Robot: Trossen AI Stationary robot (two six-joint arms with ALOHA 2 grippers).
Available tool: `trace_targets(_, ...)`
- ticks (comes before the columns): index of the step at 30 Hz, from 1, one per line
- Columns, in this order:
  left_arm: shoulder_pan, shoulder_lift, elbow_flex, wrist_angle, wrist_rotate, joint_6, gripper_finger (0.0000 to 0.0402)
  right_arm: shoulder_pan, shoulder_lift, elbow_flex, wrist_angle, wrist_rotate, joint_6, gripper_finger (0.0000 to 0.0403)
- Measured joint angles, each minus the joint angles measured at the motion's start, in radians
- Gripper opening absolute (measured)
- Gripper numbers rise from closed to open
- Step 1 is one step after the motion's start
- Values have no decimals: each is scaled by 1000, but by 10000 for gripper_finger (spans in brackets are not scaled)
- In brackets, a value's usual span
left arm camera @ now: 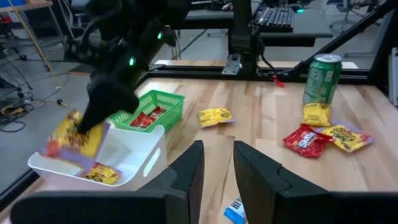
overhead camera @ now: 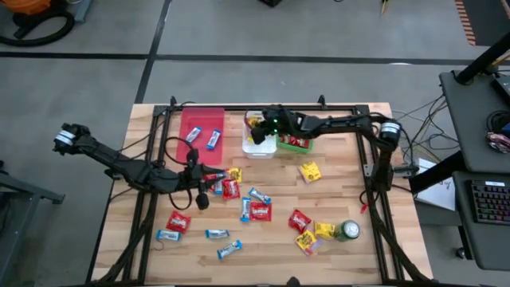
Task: Sort candy
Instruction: Put the yellow candy into the white bin, then put the red candy into the green bin
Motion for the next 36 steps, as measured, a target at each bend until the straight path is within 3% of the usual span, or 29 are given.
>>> trace_targets(9, 0, -1, 1, -4, -2, 3, 72, -10, 104, 128, -164, 104, 6, 13)
trace_targets(15, 0, -1, 1, -3, -2, -10, 72, -11, 113, 141, -169, 103, -1, 43)
trace_targets(36, 0, -1, 2, -42, 1, -159, 72, -11, 88, 150, -223, 93, -140, 45)
